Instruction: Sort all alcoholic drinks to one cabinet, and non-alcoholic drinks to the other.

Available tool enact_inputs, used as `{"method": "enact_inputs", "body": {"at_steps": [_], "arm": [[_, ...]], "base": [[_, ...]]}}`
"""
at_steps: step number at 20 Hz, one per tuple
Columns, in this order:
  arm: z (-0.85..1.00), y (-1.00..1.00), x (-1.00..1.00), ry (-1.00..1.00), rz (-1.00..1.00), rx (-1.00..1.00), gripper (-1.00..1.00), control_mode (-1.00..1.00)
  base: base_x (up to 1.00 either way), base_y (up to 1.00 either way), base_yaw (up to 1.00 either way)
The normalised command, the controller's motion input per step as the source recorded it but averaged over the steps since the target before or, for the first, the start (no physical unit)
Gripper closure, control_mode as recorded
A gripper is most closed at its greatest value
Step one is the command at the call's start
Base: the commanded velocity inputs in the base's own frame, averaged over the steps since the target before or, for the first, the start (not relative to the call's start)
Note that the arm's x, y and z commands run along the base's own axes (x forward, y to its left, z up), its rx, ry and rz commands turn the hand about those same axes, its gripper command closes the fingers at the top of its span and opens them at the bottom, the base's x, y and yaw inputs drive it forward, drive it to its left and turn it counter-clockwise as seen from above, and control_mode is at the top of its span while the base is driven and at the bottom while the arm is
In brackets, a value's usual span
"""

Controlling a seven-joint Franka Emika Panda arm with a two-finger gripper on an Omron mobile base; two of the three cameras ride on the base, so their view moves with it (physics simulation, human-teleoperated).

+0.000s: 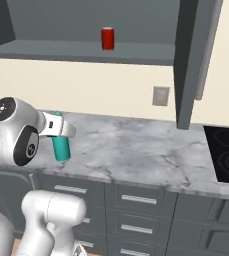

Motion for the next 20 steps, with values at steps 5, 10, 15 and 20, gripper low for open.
{"method": "enact_inputs", "body": {"at_steps": [5, 10, 15, 20], "arm": [[0.00, 0.00, 0.00, 0.00, 0.00, 0.00, 1.00, 1.00], [0.00, 0.00, 0.00, 0.00, 0.00, 0.00, 1.00, 1.00], [0.00, 0.01, 0.08, 0.00, 0.00, 0.00, 1.00, -1.00], [0.11, 0.21, 0.02, -0.12, 0.00, 0.00, 1.00, -1.00]], "base": [[0.49, 0.36, 0.00], [0.35, 0.18, 0.00], [0.17, 0.07, 0.00], [0.00, 0.00, 0.00]]}}
